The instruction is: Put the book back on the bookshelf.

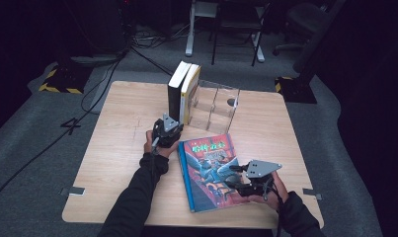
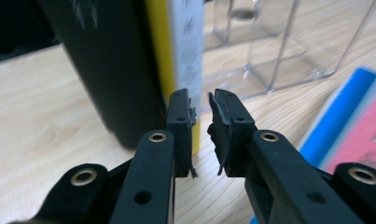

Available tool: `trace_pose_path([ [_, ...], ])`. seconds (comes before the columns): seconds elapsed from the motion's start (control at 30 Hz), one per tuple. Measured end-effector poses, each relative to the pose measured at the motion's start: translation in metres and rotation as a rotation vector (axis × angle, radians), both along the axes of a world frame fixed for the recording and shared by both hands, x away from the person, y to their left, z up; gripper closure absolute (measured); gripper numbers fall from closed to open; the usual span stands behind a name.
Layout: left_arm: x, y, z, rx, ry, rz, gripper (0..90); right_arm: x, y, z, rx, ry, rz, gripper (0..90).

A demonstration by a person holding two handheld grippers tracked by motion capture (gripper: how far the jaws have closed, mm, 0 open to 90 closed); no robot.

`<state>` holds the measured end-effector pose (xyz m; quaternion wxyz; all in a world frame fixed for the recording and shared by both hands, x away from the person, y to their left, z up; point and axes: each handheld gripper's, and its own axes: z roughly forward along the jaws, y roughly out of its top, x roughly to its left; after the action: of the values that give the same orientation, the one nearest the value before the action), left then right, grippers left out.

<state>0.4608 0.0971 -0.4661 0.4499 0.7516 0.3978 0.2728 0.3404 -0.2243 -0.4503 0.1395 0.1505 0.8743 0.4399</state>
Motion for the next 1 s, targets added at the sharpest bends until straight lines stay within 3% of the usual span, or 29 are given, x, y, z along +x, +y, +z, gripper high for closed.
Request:
trace_pose_path([
  [0.13, 0.000, -0.004, 0.017, -0.029, -0.035, 0.013, 72.6, 0.000, 0.001, -0.001, -0.006, 0.002, 0.003, 44.4],
  [0.3, 0.000, -0.012, 0.040, -0.016, -0.084, 0.012, 74.2, 0.000, 0.002, -0.002, -0.009, 0.006, 0.003, 44.3],
  [0.43, 0.002, -0.013, 0.055, -0.071, -0.094, 0.046, 77.1, 0.000, 0.001, -0.003, -0.007, 0.008, 0.003, 44.4],
  [0.57, 0.006, -0.014, 0.058, -0.049, -0.094, 0.061, 85.0, 0.000, 0.002, -0.002, -0.011, 0.008, 0.005, 44.4],
  [0.63, 0.010, -0.013, 0.057, -0.066, -0.083, 0.064, 89.4, 0.000, 0.002, -0.002, -0.010, 0.008, 0.006, 44.4],
  [0.73, 0.013, -0.014, 0.059, -0.080, -0.079, 0.041, 89.8, 0.000, 0.001, -0.002, -0.009, 0.008, 0.004, 44.4],
  [0.83, 0.014, -0.017, 0.062, -0.061, -0.094, 0.053, 89.7, 0.000, 0.001, -0.002, -0.010, 0.007, 0.005, 44.4],
  [1.0, 0.015, -0.014, 0.065, -0.073, -0.095, 0.052, 89.8, 0.000, 0.001, -0.003, -0.013, 0.010, 0.009, 44.4],
])
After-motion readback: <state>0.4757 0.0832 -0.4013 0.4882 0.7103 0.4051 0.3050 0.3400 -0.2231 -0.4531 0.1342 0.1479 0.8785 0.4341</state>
